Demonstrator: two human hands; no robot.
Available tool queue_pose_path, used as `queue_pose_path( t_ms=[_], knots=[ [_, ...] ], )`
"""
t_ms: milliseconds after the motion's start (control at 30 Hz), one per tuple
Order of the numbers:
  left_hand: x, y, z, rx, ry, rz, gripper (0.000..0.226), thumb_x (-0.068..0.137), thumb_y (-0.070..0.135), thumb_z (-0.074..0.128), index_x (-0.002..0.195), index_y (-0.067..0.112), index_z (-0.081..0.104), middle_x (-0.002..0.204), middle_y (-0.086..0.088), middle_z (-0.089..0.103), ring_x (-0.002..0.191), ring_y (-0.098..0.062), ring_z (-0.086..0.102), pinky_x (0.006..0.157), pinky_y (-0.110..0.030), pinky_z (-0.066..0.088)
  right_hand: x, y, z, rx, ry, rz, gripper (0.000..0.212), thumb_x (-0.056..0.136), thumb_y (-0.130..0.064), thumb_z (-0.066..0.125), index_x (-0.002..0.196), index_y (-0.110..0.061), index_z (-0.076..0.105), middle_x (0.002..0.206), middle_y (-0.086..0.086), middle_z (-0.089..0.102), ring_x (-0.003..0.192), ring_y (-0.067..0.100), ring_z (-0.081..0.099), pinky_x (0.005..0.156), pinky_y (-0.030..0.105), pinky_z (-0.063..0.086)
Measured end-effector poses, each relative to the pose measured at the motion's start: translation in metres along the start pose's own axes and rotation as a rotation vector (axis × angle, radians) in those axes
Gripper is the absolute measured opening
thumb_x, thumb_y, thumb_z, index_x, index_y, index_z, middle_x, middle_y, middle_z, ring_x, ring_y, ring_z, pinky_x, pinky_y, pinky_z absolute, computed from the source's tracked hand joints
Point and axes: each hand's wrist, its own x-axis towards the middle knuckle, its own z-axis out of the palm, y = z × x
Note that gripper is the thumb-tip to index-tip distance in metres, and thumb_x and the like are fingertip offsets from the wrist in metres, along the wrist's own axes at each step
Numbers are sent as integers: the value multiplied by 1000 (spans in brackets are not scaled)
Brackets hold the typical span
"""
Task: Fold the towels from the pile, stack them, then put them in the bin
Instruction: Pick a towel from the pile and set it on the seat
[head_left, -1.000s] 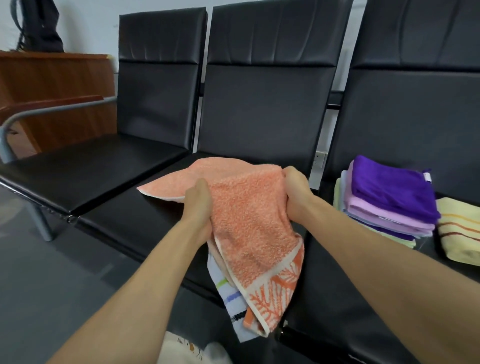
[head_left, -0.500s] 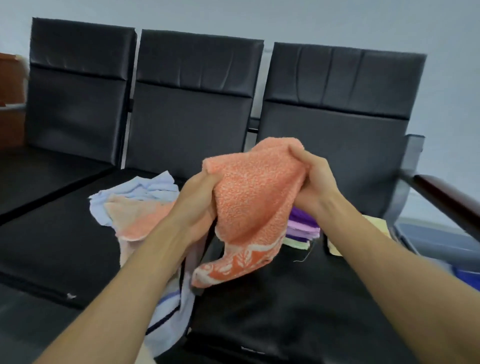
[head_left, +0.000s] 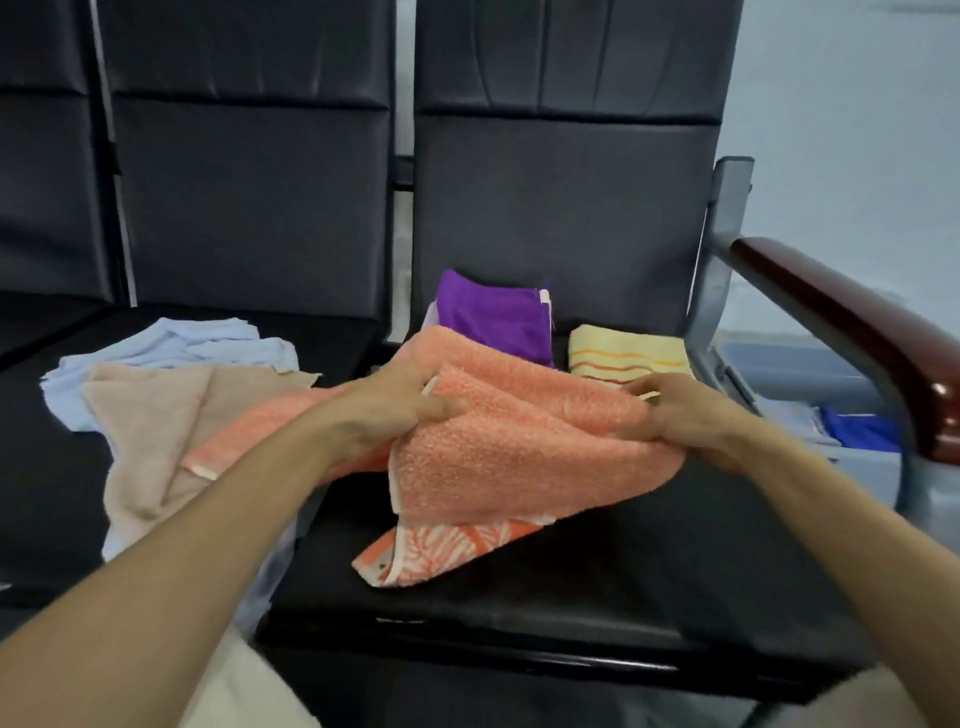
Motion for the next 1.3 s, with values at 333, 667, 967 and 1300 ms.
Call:
queue_pose_path(
  t_ms=[333, 667, 967, 1300],
  knots=[
    [16, -12, 22, 539, -39, -52, 11, 88, 26, 69, 77, 24, 66, 68, 19, 68, 72, -2, 63, 65, -21, 43, -7, 20, -4, 59, -261, 95, 38, 80, -33, 73, 114, -17, 66, 111, 4, 68, 103, 23, 63, 96, 41, 49],
    [2, -6, 5, 323, 148, -56, 12, 92, 33, 62, 93, 24, 70, 87, 9, 72, 83, -7, 68, 71, -20, 47, -13, 11, -20, 1018, -73, 126, 31, 82, -33, 71, 105, -13, 67, 97, 7, 70, 90, 22, 65, 83, 41, 53],
    [1, 2, -2, -563, 433, -50, 6, 74, 16, 55, 68, 16, 54, 64, 0, 44, 57, -13, 44, 56, -31, 34, -21, -2, -8, 1064, 176, 127, 35, 96, -3, 47, 122, -23, 57, 107, 9, 61, 82, 18, 58, 64, 32, 49],
    [-47, 142, -25, -691, 407, 213, 16, 90, 1, 49, 80, 8, 60, 63, -2, 50, 46, -12, 46, 50, -22, 41, -59, -87, -80, 976, 702, -260, 20, 91, -20, 57, 108, -25, 66, 115, -1, 63, 97, 11, 58, 85, 28, 49]
  ],
)
